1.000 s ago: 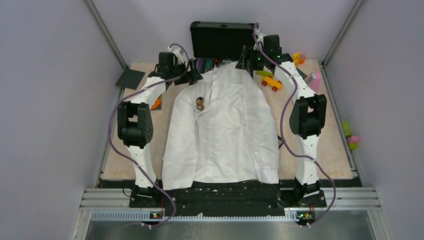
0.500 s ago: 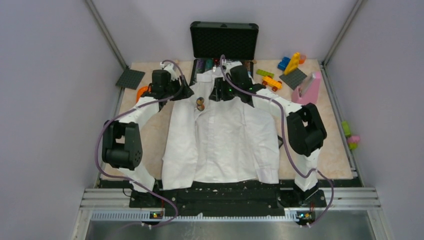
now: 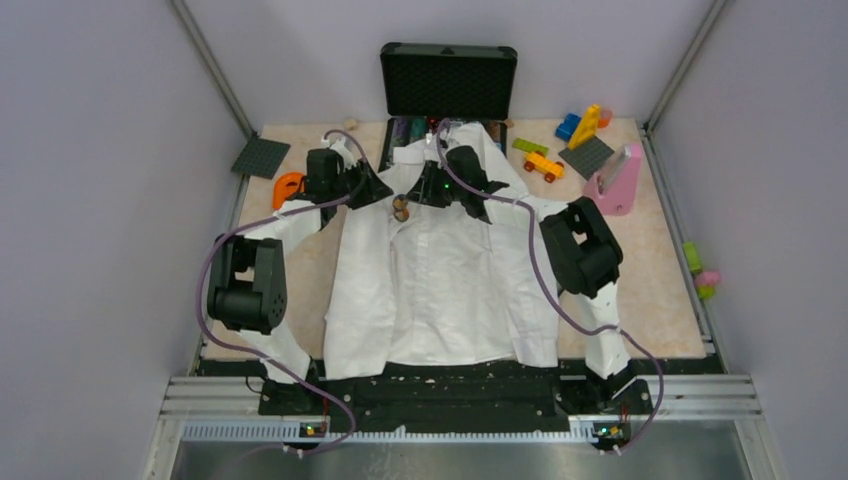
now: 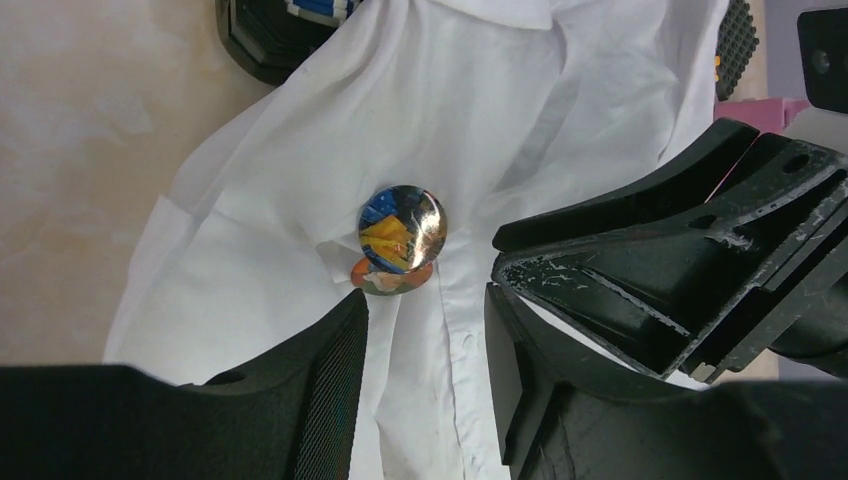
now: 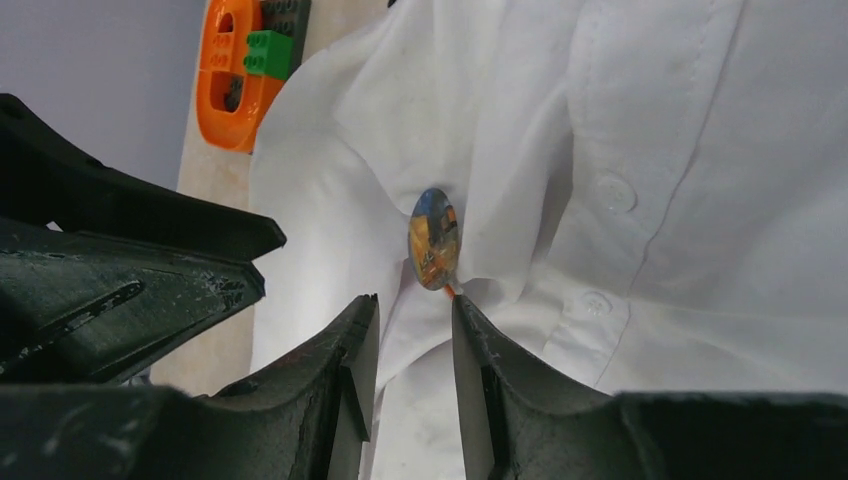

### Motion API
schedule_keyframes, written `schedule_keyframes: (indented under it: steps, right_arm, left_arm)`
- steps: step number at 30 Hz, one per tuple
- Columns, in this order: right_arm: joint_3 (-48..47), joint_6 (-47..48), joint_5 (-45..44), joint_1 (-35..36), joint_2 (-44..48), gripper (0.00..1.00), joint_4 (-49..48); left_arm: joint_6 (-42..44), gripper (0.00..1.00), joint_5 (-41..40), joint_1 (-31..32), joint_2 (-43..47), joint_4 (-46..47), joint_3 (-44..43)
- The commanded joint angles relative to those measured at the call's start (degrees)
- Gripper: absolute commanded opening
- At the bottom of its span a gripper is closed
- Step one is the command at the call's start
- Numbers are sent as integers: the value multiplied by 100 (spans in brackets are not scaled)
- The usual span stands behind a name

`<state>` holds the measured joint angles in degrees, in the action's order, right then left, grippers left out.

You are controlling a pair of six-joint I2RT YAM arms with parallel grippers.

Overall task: Remove the brooch from the garment
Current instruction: Pick up the brooch from the clothes.

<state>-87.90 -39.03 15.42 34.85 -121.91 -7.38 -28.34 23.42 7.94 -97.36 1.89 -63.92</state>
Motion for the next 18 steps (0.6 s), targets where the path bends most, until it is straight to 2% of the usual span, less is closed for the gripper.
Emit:
schedule_keyframes:
  steps: [1, 11, 18]
  right_arm:
    - [-517, -306, 6, 63, -258, 34, -277]
    - [-856, -437, -145, 94, -776, 34, -124]
    - [-1280, -481, -44, 116, -1149, 34, 12]
  left_arm:
    - [-350, 50, 308, -105, -404, 364, -101]
    - [-437, 47, 554, -243, -972, 371, -285]
    - [-377, 45, 635, -329, -1046, 347, -253]
